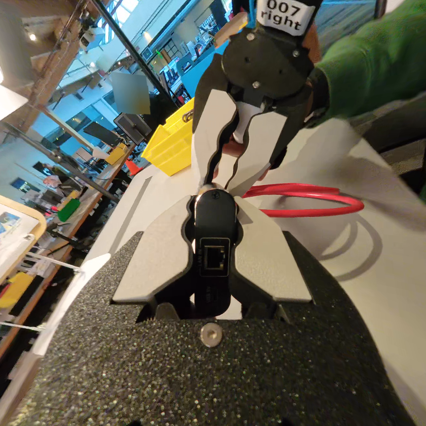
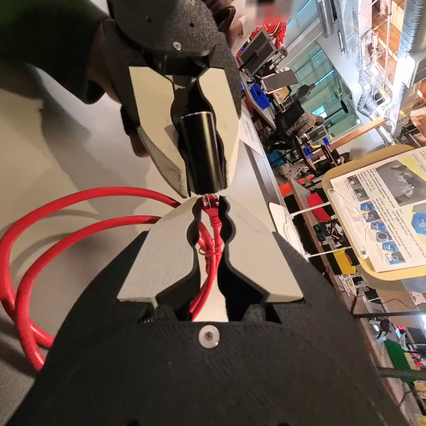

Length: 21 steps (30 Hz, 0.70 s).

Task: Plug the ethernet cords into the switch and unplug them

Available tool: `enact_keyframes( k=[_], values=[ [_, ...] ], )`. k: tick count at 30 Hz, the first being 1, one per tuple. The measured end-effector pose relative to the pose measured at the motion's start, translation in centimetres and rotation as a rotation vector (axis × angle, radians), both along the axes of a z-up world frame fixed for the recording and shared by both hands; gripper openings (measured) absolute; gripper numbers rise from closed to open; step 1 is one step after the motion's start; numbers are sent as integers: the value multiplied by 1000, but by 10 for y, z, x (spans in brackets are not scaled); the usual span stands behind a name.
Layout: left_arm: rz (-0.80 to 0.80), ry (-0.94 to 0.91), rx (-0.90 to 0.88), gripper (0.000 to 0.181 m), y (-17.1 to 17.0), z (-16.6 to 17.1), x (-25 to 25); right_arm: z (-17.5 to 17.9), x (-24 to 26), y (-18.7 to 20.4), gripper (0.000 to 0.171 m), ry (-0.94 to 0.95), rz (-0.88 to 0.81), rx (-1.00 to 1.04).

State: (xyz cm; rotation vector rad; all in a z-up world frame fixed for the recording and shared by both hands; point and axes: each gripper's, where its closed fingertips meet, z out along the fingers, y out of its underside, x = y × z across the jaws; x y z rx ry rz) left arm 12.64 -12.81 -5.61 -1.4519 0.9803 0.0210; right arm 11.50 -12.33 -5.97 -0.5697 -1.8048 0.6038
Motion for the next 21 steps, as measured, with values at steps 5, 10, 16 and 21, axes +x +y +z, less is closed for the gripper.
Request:
enact_keyframes(
  k=[5, 10, 16, 21],
  values=[
    [33, 29, 53, 29, 31, -8, -34, -7, -34, 31, 16, -25, 10, 65],
    [157, -26, 88, 29, 49, -22, -65, -21, -66, 48, 16, -14, 89, 92],
    [124, -261, 110, 29, 30, -9, -61, -22, -68, 27, 16, 57, 205, -236],
    [78, -205, 33, 28, 30, -24, -48, -31, -52, 28, 15, 31, 190, -211]
  ],
)
